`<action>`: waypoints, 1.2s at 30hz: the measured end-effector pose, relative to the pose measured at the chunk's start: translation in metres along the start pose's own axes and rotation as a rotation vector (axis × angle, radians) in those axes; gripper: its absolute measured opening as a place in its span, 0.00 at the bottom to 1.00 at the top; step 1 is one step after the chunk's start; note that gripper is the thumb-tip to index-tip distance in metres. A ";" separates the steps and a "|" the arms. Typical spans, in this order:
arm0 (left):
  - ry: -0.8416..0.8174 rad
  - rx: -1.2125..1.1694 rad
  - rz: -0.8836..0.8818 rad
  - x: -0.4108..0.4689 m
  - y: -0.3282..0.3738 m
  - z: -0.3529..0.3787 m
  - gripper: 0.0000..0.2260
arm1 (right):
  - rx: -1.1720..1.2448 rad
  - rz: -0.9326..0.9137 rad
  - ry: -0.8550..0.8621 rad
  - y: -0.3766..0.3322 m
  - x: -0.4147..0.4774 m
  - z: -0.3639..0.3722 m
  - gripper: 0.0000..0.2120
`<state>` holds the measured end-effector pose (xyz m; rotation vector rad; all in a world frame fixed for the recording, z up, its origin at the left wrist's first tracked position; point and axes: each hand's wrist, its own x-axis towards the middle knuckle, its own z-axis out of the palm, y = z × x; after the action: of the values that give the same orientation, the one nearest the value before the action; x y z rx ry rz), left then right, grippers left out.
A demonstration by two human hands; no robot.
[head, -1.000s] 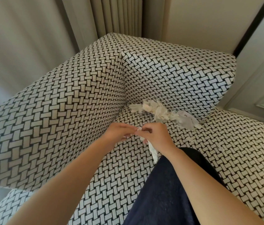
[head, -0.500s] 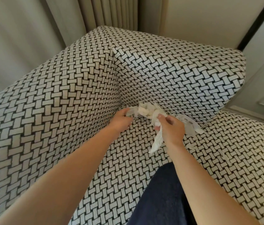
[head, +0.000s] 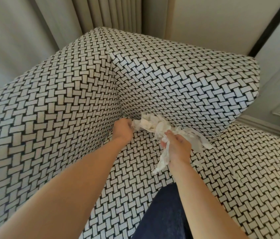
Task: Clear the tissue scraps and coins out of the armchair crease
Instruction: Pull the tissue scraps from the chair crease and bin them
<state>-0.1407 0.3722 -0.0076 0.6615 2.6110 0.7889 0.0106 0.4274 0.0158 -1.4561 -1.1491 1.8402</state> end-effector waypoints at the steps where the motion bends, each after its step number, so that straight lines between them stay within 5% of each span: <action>1: -0.015 -0.010 0.006 0.002 -0.002 0.000 0.14 | -0.003 0.002 0.000 -0.001 -0.001 0.000 0.10; 5: -0.042 -0.085 0.013 0.006 0.007 -0.002 0.04 | -0.014 -0.005 0.016 -0.004 -0.005 0.002 0.11; 11: -0.391 -0.263 -0.151 0.005 0.025 0.005 0.33 | 0.168 0.010 0.082 -0.010 -0.006 -0.002 0.10; 14: -0.474 -0.075 -0.137 0.008 0.032 0.014 0.33 | 0.271 0.060 0.098 -0.013 -0.005 -0.003 0.10; 17: -0.369 -0.065 -0.232 0.015 0.031 0.034 0.38 | 0.283 0.098 0.084 -0.012 -0.002 -0.003 0.08; 22: -0.178 -0.170 -0.254 0.009 0.028 0.043 0.26 | 0.294 0.118 0.067 -0.012 0.000 -0.001 0.06; 27: -0.225 -0.135 -0.217 0.016 0.025 0.040 0.22 | 0.267 0.118 0.065 -0.011 0.001 0.001 0.06; 31: -0.250 -0.124 -0.106 0.013 0.025 0.031 0.06 | 0.270 0.124 0.079 -0.011 0.002 0.001 0.06; 36: -0.361 -0.197 -0.071 0.011 0.018 0.032 0.17 | 0.295 0.143 0.079 -0.013 0.000 -0.002 0.06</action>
<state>-0.1300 0.4049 -0.0239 0.5889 2.1880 0.8076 0.0111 0.4342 0.0272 -1.4533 -0.7154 1.9331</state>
